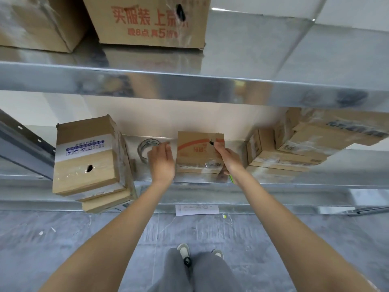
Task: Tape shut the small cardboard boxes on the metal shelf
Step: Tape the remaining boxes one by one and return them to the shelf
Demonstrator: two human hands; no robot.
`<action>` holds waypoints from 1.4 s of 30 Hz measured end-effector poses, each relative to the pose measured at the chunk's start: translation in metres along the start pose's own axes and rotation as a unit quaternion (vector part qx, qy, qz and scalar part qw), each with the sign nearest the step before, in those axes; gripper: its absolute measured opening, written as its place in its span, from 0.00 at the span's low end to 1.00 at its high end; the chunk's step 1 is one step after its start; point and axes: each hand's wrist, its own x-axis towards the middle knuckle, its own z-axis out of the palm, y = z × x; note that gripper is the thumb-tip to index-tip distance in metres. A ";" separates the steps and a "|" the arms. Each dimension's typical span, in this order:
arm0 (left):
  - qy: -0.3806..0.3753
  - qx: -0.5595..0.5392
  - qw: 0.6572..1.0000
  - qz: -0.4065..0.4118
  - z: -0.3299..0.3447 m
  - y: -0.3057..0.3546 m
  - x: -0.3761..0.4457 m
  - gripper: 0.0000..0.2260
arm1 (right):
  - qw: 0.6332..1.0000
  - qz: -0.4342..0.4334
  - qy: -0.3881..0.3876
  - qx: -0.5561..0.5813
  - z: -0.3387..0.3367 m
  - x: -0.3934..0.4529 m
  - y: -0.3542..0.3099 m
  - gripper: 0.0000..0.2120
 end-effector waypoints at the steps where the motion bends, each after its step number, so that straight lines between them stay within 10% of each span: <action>1: 0.021 0.094 0.995 0.014 -0.003 -0.007 0.004 0.12 | 1.000 0.000 -0.001 -0.010 0.000 0.000 0.000 0.13; 6: -0.165 0.337 0.927 -0.012 -0.011 -0.036 0.018 0.18 | 1.000 -0.001 0.005 -0.029 -0.003 0.003 0.006 0.21; 12: -0.123 0.372 0.920 -0.019 -0.014 -0.022 0.029 0.11 | 0.999 0.007 0.011 -0.049 -0.002 -0.001 0.003 0.31; 18: 0.049 0.048 0.996 -0.056 -0.018 0.017 0.028 0.08 | 0.999 0.003 -0.015 -0.050 0.000 -0.009 0.001 0.21; 22: 0.037 -0.260 0.965 0.016 -0.024 0.048 0.003 0.09 | 0.998 -0.011 -0.018 -0.055 -0.002 -0.008 0.001 0.26; 29: 0.007 -0.312 0.949 0.046 0.002 0.087 -0.053 0.15 | 0.996 -0.011 -0.054 -0.066 -0.005 -0.012 -0.006 0.26; 33: -0.026 -0.371 0.928 -0.003 0.008 0.089 -0.066 0.14 | 0.988 -0.145 0.052 -0.015 -0.013 -0.020 -0.016 0.17; 42: -0.043 -0.399 0.915 -0.030 0.003 0.090 -0.080 0.07 | 0.979 -0.167 -0.114 0.041 -0.014 -0.062 -0.049 0.11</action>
